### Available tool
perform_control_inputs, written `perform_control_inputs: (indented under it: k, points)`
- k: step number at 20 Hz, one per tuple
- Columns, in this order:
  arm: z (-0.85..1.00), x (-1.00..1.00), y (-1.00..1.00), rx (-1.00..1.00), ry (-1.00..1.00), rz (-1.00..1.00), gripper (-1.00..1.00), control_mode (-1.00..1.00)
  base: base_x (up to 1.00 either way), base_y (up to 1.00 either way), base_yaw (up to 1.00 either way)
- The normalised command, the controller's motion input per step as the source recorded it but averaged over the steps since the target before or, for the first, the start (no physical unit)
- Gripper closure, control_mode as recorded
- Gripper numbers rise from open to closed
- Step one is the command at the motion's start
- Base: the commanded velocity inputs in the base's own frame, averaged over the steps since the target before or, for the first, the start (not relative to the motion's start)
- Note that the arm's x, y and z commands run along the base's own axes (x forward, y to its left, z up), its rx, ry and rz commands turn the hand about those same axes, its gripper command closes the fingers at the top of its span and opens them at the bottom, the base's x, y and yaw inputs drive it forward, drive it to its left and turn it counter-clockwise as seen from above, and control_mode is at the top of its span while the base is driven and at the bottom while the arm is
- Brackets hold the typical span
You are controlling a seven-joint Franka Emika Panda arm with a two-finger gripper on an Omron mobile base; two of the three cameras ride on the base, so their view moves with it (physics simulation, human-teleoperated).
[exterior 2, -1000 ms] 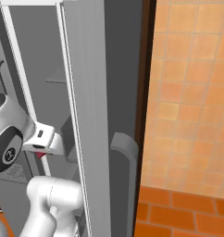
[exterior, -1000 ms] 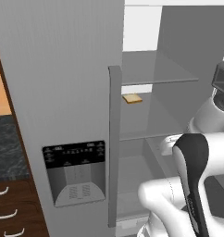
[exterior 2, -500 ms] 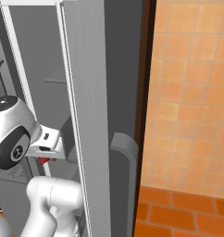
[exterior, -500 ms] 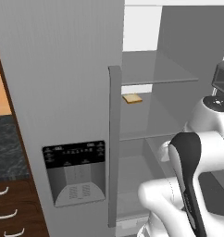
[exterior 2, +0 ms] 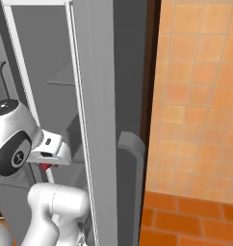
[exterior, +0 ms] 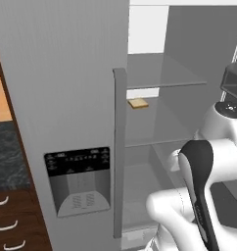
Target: Take the strawberry from the fridge and place it on top of the pancake, located on the dining counter.
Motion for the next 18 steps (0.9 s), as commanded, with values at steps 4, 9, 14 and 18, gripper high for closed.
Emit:
perform_control_inputs:
  k: [4,9,14,18]
  points:
    - [0.0,0.0,0.0,0.0,0.0,0.0,1.0,1.0,-0.52,0.55,-0.32]
    - [0.0,0.0,0.0,0.0,0.0,0.0,1.0,1.0,-0.47,0.6,-0.48]
    - [0.0,0.0,0.0,0.0,0.0,0.0,1.0,1.0,-0.73,0.41,-0.65]
    - [0.0,0.0,0.0,0.0,0.0,0.0,1.0,1.0,-0.87,0.21,-0.74]
